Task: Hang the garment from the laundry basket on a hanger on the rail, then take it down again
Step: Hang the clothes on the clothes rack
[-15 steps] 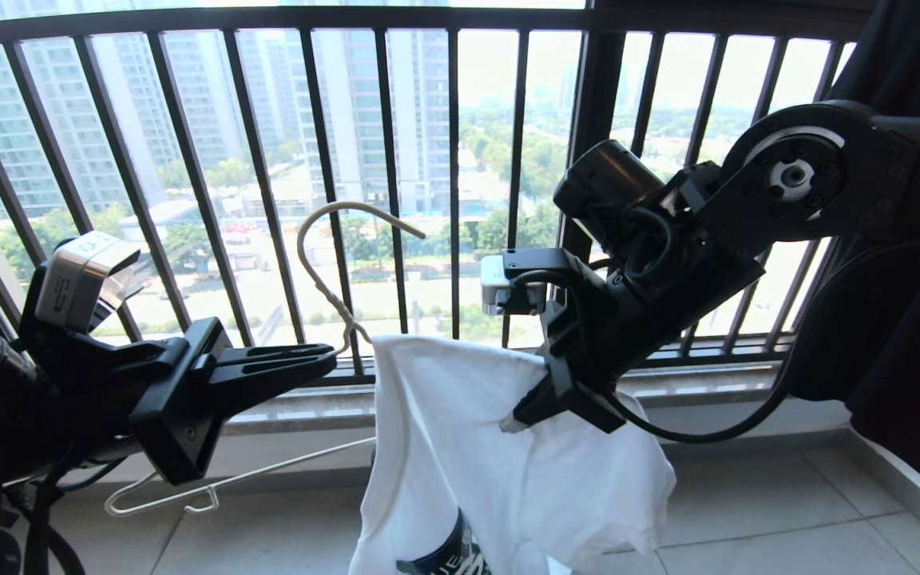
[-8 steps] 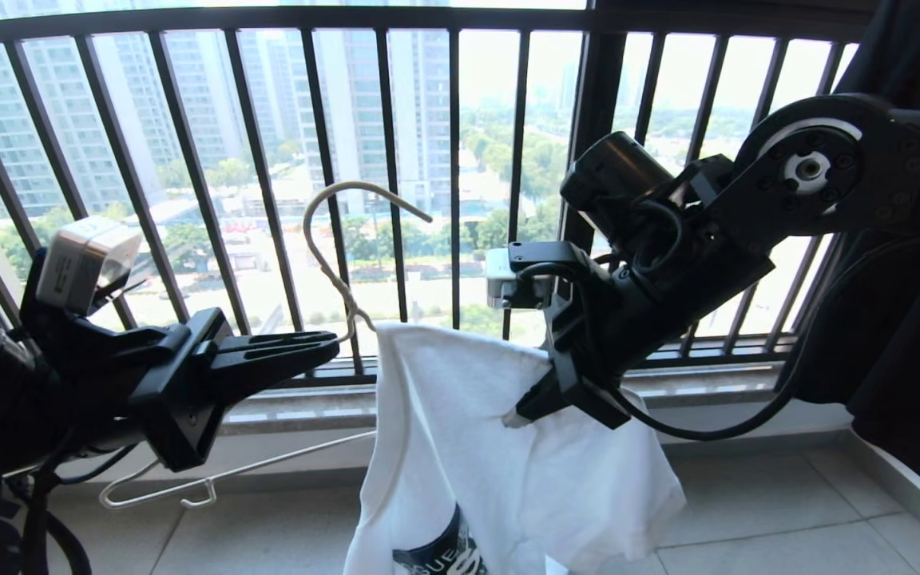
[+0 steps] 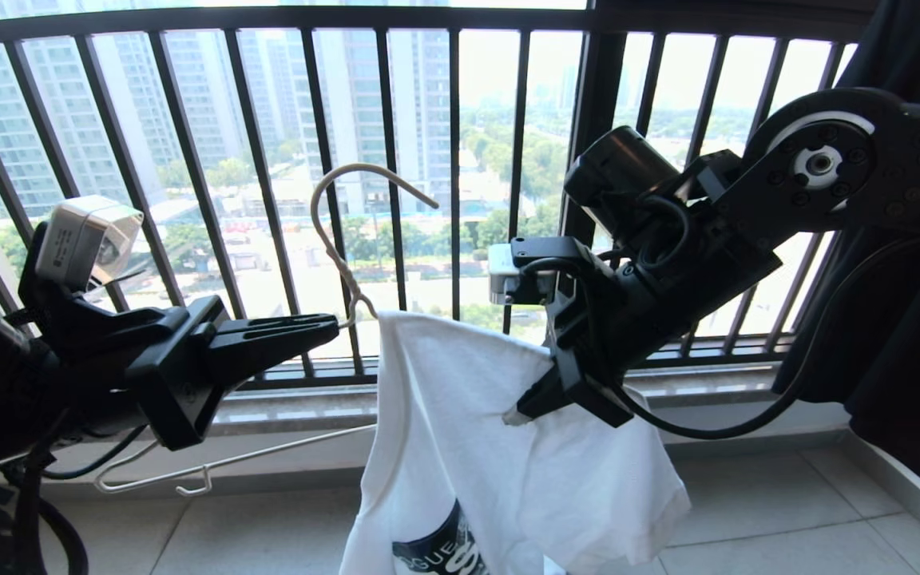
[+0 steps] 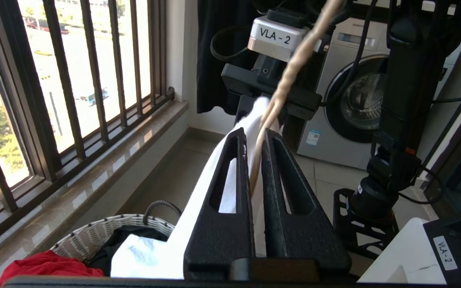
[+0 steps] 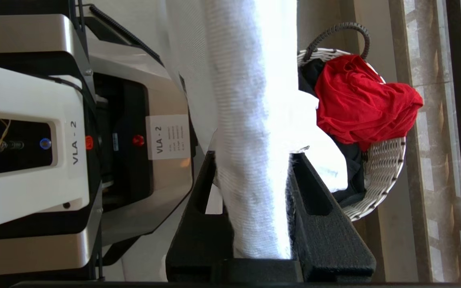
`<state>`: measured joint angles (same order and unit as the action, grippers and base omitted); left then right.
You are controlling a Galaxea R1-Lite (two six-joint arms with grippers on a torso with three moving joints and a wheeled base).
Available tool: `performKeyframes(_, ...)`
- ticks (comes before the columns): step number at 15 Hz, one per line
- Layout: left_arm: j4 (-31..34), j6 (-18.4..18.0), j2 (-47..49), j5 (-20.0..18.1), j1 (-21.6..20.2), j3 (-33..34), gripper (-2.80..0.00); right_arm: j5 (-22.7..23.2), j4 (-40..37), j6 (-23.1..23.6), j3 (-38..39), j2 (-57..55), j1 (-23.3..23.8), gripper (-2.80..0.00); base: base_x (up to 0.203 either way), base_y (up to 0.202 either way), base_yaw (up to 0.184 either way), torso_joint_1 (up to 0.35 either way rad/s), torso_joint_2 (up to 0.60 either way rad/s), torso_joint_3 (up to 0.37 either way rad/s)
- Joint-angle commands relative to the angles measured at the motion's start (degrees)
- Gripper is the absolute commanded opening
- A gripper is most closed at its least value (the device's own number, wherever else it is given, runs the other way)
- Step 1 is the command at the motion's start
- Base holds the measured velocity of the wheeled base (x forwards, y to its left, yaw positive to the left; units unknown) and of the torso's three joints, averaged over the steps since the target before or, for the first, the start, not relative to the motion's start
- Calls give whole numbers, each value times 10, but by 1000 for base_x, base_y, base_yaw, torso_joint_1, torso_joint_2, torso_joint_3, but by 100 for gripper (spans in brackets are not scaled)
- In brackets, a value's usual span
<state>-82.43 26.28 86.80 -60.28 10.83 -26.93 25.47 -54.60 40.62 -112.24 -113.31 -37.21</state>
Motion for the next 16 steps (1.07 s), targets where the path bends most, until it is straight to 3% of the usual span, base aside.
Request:
performKeyframes(1,-3,-1,-10,-3,0,-1,0,1,-3,3,1,-1,-1,-280,0,0,0,0,0,0)
performKeyframes(16,12,-1,-15,-6,-13,-20,0,0,18,-1,1,39,24,-280,0,0,0,0,0,0)
